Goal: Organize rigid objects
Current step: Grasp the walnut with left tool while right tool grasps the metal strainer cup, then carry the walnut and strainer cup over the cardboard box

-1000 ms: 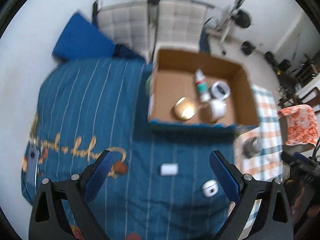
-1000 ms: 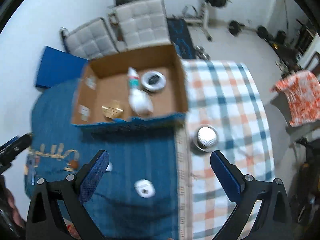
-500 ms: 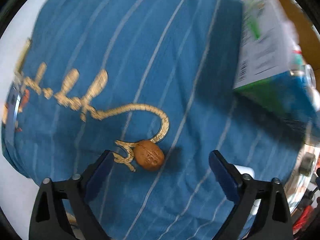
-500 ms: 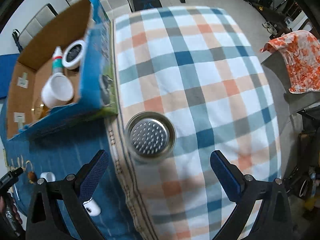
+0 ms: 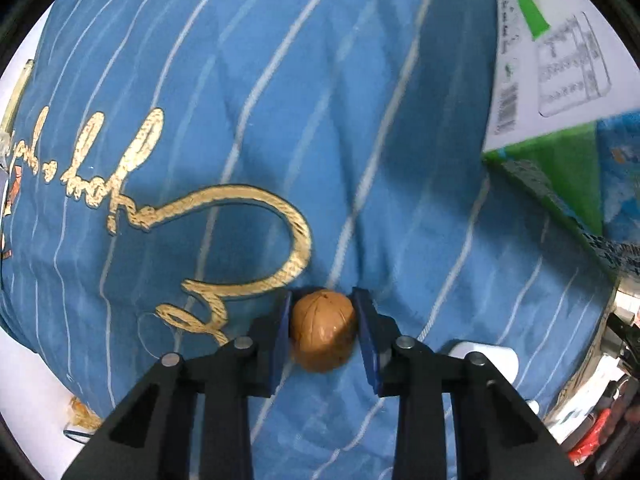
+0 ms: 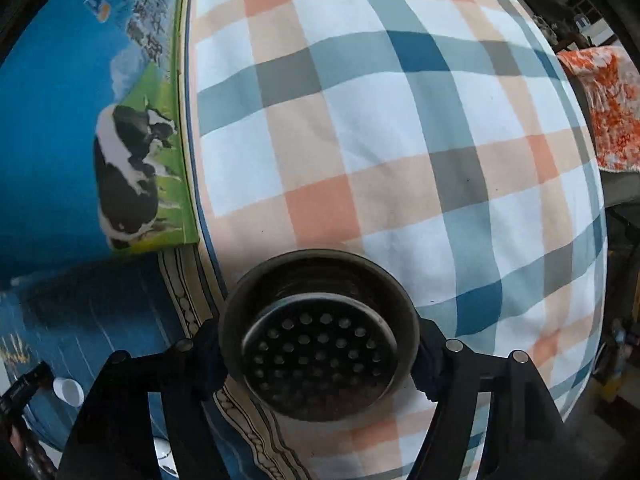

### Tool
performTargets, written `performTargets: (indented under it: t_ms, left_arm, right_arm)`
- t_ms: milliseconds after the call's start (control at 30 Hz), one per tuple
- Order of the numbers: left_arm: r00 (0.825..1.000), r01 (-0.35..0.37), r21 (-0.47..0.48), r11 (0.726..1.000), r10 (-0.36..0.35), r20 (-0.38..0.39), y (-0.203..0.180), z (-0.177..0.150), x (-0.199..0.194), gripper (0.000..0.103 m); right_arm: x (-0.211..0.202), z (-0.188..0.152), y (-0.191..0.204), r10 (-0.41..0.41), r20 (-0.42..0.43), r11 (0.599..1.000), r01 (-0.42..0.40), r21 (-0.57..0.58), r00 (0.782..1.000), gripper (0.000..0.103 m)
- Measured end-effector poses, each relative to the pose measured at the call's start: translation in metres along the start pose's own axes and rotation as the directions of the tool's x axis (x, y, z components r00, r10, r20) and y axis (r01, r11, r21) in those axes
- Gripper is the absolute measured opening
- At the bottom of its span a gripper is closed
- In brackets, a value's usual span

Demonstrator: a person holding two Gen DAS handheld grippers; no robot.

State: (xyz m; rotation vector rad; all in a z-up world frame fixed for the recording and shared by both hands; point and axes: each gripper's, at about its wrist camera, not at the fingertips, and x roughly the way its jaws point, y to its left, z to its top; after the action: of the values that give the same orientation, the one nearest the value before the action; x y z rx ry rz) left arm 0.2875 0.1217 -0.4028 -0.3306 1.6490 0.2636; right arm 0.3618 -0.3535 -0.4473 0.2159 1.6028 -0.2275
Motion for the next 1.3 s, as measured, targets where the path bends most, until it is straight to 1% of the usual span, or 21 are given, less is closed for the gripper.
performTargets:
  t_ms: [67,133,233,267,400,600,700,800,867,900,1000,1100,1133,1200,1233,1267,1300]
  left_arm:
    - [1.0,0.005,0.01,1.0,-0.005,-0.008,-0.005,-0.006,0.001,0.029]
    - [1.0,0.006,0.022,1.0,-0.006,-0.008,-0.012,-0.013,0.002,0.029]
    - [1.0,0.028,0.019,0.999,-0.027,-0.01,-0.016,-0.021,0.002,0.029]
    - [0.999,0.037,0.015,0.999,-0.037,-0.01,-0.018,-0.025,0.002,0.029]
    - [0.997,0.069,0.021,0.997,-0.069,-0.019,-0.024,-0.051,-0.001,0.029]
    - [0.996,0.088,0.049,0.995,-0.087,-0.02,-0.039,-0.088,-0.009,0.029]
    - [0.992,0.123,0.054,0.991,-0.122,-0.017,-0.044,-0.102,-0.022,0.029]
    - [0.988,0.152,0.079,0.985,-0.153,0.006,-0.058,-0.12,-0.045,0.029]
    - [0.985,0.167,0.107,0.98,-0.171,0.027,-0.071,-0.13,-0.064,0.029]
    - [0.983,0.171,0.125,0.977,-0.177,0.038,-0.079,-0.134,-0.073,0.029]
    - [0.971,0.217,0.176,0.96,-0.231,0.062,-0.105,-0.142,-0.103,0.029]
    - [0.953,0.262,0.241,0.934,-0.29,0.09,-0.13,-0.145,-0.141,0.029]
    - [0.946,0.274,0.265,0.924,-0.309,0.099,-0.139,-0.131,-0.156,0.029]
    - [0.931,0.3,0.301,0.905,-0.346,0.115,-0.148,-0.124,-0.176,0.029]
    - [0.923,0.308,0.319,0.896,-0.363,0.128,-0.15,-0.114,-0.188,0.029]
    - [0.917,0.312,0.334,0.89,-0.374,0.14,-0.152,-0.093,-0.199,0.029]
    - [0.911,0.31,0.351,0.884,-0.381,0.155,-0.156,-0.089,-0.209,0.029]
  right_arm:
    - [0.001,-0.001,0.0,-0.005,-0.003,1.0,0.004,-0.013,1.0,0.074]
    - [0.003,-0.003,0.0,-0.015,-0.024,0.999,0.014,-0.033,1.0,0.074]
    - [0.006,-0.009,0.001,-0.004,-0.053,0.999,0.001,-0.055,0.999,0.073]
    - [0.006,-0.022,0.001,-0.004,-0.059,0.998,0.0,-0.063,0.998,0.073]
    - [0.006,-0.045,0.002,-0.001,-0.071,0.995,-0.006,-0.1,0.997,0.073]
    - [0.005,-0.075,0.004,0.053,-0.091,0.994,-0.062,-0.095,0.994,0.073]
    - [-0.002,-0.088,0.011,0.079,-0.091,0.99,-0.088,-0.106,0.993,0.073]
    - [-0.013,-0.1,0.016,0.107,-0.08,0.985,-0.117,-0.124,0.991,0.073]
    - [-0.027,-0.112,0.027,0.104,-0.058,0.982,-0.112,-0.152,0.993,0.073]
    - [-0.035,-0.112,0.031,0.108,-0.048,0.98,-0.115,-0.162,0.993,0.073]
    - [-0.069,-0.121,0.044,0.148,-0.011,0.97,-0.147,-0.195,0.989,0.073]
    - [-0.105,-0.126,0.053,0.201,0.033,0.954,-0.189,-0.232,0.979,0.073]
    - [-0.119,-0.126,0.058,0.219,0.049,0.948,-0.2,-0.248,0.975,0.073]
    - [-0.148,-0.12,0.07,0.248,0.079,0.939,-0.219,-0.266,0.966,0.073]
    - [-0.162,-0.116,0.074,0.265,0.092,0.933,-0.231,-0.277,0.96,0.073]
    - [-0.176,-0.11,0.078,0.283,0.102,0.927,-0.245,-0.285,0.954,0.073]
    - [-0.189,-0.103,0.076,0.298,0.11,0.923,-0.256,-0.288,0.948,0.073]
